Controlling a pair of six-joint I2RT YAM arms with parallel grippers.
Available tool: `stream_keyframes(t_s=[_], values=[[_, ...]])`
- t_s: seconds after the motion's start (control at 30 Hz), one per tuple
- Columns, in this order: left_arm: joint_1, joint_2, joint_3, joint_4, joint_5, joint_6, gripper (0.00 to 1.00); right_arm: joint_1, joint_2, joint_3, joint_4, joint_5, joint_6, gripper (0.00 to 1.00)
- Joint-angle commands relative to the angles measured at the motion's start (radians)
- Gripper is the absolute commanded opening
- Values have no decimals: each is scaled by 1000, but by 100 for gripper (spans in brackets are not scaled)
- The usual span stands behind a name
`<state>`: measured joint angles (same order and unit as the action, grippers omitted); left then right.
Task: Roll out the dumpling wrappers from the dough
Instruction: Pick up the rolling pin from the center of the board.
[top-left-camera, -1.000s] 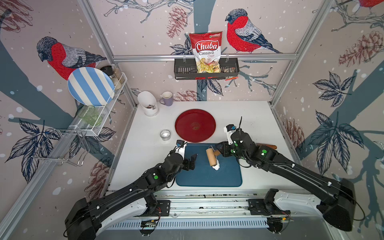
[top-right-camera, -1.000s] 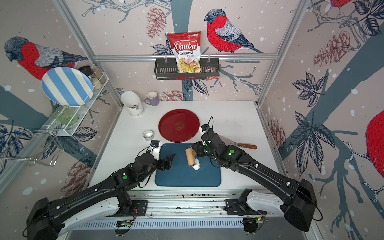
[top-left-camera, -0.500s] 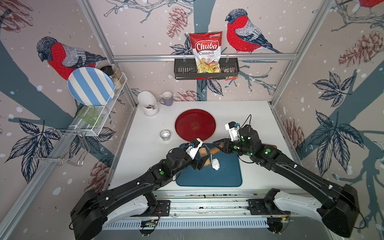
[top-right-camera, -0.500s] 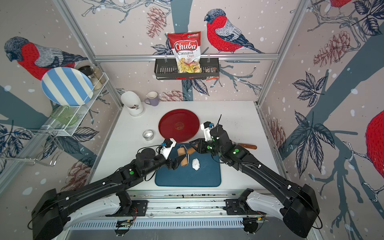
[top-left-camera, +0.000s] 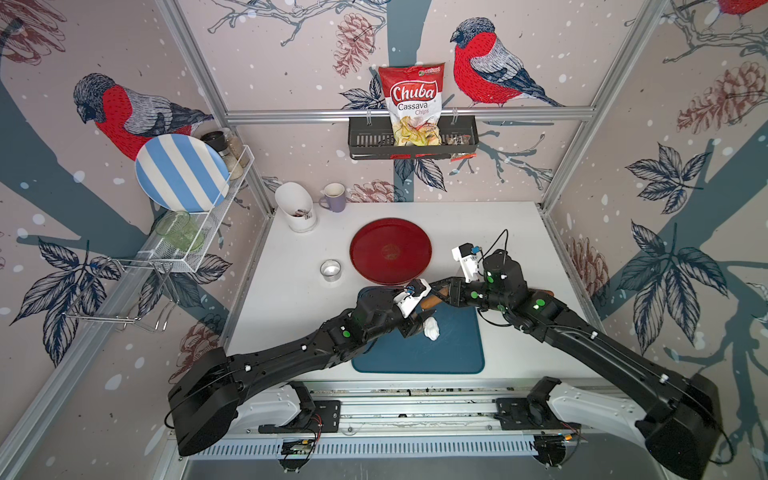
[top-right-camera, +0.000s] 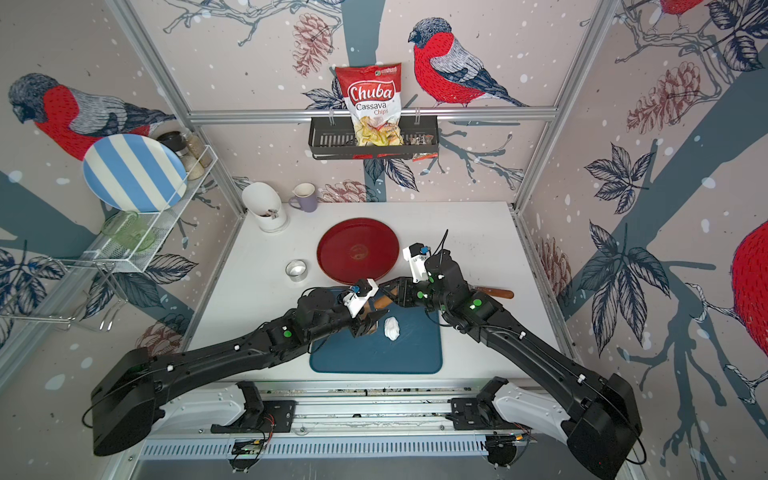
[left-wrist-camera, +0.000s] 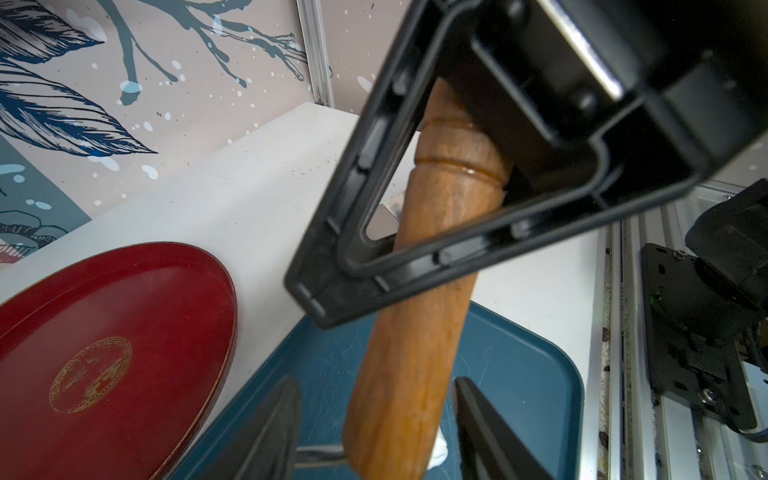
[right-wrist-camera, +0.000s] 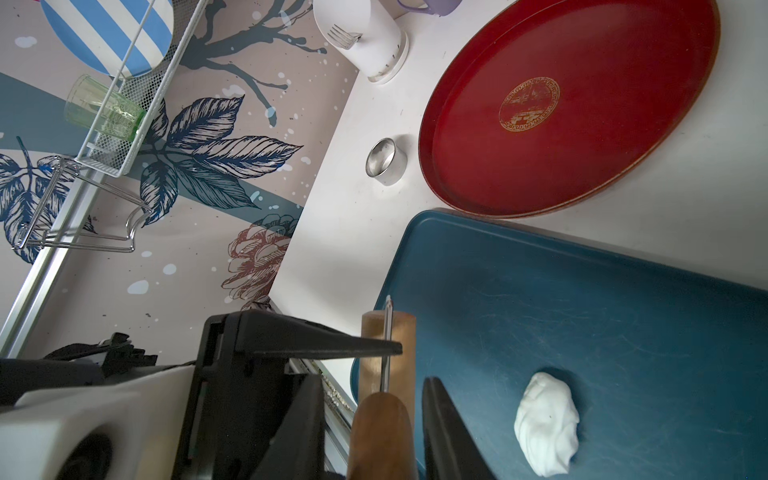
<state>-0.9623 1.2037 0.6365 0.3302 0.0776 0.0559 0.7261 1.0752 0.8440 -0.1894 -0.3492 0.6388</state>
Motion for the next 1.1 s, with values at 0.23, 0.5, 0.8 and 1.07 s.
stream_keyframes(t_s=[0.23, 0.5, 0.8, 1.07], values=[[-15, 48, 49, -1, 10, 29, 24, -12, -13, -5, 64, -43, 21, 0], [-15, 57, 63, -21, 9, 47, 0, -55, -21, -16, 51, -62, 32, 33], [-15, 41, 65, -43, -16, 79, 0, -99, -80, -22, -19, -64, -19, 64], [-15, 27, 65, -55, 30, 113, 0, -113, -90, 1, -74, -104, -58, 57]])
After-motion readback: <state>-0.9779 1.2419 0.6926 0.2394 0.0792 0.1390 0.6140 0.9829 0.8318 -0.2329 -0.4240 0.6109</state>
